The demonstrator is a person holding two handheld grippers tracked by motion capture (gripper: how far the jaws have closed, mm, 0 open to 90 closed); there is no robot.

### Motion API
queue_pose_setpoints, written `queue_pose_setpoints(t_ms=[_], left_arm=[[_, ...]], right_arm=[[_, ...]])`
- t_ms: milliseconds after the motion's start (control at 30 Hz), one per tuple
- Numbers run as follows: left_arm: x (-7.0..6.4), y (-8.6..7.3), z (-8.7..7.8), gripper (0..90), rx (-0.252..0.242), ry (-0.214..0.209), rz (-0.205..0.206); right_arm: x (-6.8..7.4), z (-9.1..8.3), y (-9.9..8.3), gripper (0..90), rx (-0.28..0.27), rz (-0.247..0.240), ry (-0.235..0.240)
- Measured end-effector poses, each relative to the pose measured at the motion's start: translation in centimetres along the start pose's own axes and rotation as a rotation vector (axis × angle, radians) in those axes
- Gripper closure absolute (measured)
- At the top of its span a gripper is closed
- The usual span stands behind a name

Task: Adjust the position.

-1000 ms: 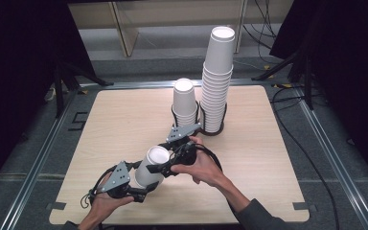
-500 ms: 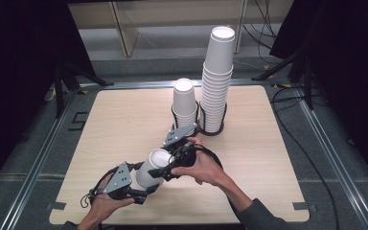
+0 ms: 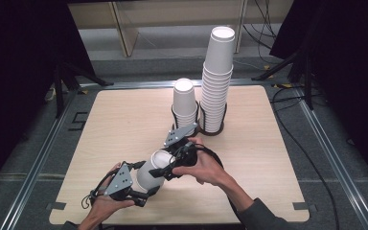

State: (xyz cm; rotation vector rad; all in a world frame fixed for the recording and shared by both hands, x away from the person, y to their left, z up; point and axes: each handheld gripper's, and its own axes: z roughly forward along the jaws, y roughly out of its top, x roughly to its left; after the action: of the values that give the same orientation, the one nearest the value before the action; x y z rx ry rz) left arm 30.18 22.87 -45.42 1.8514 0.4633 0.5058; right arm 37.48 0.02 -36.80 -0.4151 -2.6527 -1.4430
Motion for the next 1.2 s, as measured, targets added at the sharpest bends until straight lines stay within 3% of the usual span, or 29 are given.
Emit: queue_pose_setpoints(t_ms=[100,167,233,300,500,567,600,633,733,800,867,900,1000,1033,1100,1200], left_arm=[[0.2,0.1,-0.3,9.3,-0.053,0.000,-0.025],[0.3,0.1,-0.4,13.0,-0.089,0.006,-0.042],[0.5,0.2,-0.7,14.6,-0.098,0.033,-0.055],[0.7,0.2,-0.8,14.6,-0.127,0.035,-0.072],[1.4,0.1,-1.1,14.6,-0.152,0.048,-0.145],[1.5,0.1,-0.9,14.6,-0.178,0.044,-0.175],[1.6,0.1,-1.2,14.6,-0.161,0.049,-0.193],[1.6,0.1,-1.2,14.5,-0.165,0.047,-0.213],[1.7,0.1,-1.2,14.6,-0.159,0.051,-0.222],[1.6,0.1,-1.2,14.5,-0.168,0.048,-0.230],[1.6,0.2,-1.2,14.1,-0.171,0.043,-0.229],[1.6,0.2,-1.2,13.2,-0.167,0.041,-0.230],[1.5,0.2,-1.0,8.3,-0.168,0.047,-0.234],[1.6,0.2,-0.8,6.0,-0.185,0.041,-0.227],[1.5,0.3,-0.9,1.4,-0.148,0.062,-0.222],[1.5,0.3,-0.9,0.0,-0.154,0.058,-0.211]], right_arm=[[-0.2,-0.6,-0.1,24.1,-0.018,0.035,-0.007],[-0.6,-1.0,-0.2,24.2,-0.038,0.017,-0.027],[-1.1,-1.5,-0.4,24.3,-0.056,0.031,-0.043],[-1.5,-2.2,-0.5,24.3,-0.073,0.050,-0.063],[-2.4,-3.5,-0.8,24.3,-0.152,0.120,-0.088],[-2.6,-3.6,-0.8,24.3,-0.182,0.110,-0.091],[-2.5,-3.8,-0.8,24.3,-0.183,0.148,-0.075],[-2.5,-3.8,-0.9,24.3,-0.196,0.150,-0.078],[-2.5,-3.9,-0.8,24.3,-0.218,0.153,-0.054],[-2.6,-3.8,-0.7,24.4,-0.235,0.123,-0.039],[-2.3,-3.6,-0.7,24.4,-0.243,0.157,0.000],[-2.5,-3.6,-0.7,24.4,-0.241,0.123,-0.015],[-2.0,-3.4,-0.7,24.5,-0.230,0.153,0.009],[-2.1,-3.3,-0.7,24.5,-0.230,0.145,0.013],[-2.0,-2.9,-0.7,24.5,-0.232,0.123,0.026],[-1.9,-2.5,-0.7,24.6,-0.227,0.111,0.032]])
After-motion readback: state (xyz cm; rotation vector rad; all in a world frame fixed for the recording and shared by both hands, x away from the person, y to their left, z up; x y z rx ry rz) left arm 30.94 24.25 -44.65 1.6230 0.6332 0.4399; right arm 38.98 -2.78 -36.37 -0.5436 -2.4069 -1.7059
